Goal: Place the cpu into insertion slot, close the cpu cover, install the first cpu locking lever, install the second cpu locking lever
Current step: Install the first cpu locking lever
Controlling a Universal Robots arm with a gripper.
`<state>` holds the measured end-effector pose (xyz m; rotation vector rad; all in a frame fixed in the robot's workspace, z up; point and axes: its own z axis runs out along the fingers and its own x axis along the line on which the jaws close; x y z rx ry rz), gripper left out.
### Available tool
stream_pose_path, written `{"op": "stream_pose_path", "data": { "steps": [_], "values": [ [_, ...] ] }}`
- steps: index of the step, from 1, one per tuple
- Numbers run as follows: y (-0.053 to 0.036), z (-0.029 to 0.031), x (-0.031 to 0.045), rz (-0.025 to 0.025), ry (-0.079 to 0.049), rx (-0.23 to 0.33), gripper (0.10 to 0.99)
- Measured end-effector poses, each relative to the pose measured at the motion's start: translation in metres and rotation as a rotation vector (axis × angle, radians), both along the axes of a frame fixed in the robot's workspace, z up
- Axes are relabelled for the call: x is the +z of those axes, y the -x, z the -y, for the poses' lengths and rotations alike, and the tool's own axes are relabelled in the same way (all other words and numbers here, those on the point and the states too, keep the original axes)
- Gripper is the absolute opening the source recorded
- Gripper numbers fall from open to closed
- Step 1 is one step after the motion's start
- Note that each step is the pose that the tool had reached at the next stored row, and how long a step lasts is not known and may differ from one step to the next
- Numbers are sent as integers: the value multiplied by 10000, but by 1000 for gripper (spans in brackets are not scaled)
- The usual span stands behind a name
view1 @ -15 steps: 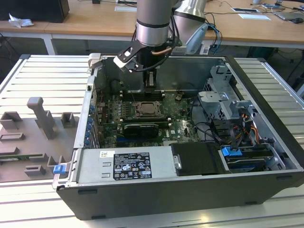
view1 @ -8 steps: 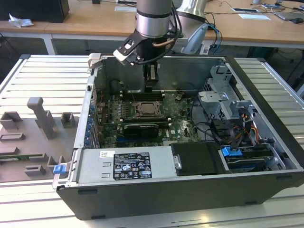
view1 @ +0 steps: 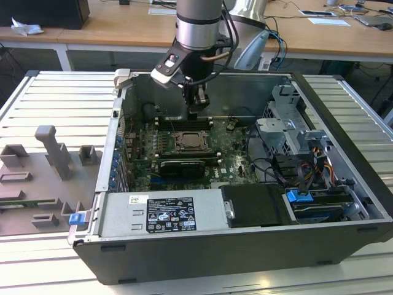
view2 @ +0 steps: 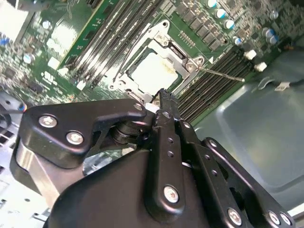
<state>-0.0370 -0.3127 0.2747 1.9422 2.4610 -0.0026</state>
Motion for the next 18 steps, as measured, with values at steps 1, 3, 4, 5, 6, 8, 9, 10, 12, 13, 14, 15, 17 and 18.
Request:
{"op": "stream_pose_path", "data": {
  "steps": [1, 3, 4, 5, 6, 8, 9, 10, 12, 13, 14, 15, 17, 18],
  "values": [
    [0, 0, -1, 0, 1, 166, 106],
    [4, 0, -6, 1, -1, 353, 106],
    [5, 0, -9, 1, 0, 565, 106],
    [5, 0, -13, 0, 0, 792, 106],
    [5, 0, -14, -1, 1, 919, 106],
    [5, 0, -14, 0, 0, 1200, 106],
    [5, 0, -15, 0, 0, 1399, 106],
    [5, 0, -15, 0, 0, 1632, 106],
    [5, 0, -15, 0, 0, 2047, 106],
    [5, 0, -15, 0, 0, 2215, 106],
    [5, 0, -16, 0, 0, 2411, 106],
    [5, 0, -16, 0, 0, 2620, 106],
    [5, 0, -16, 0, 0, 2991, 106],
    [5, 0, -16, 0, 0, 3305, 106]
  ]
}}
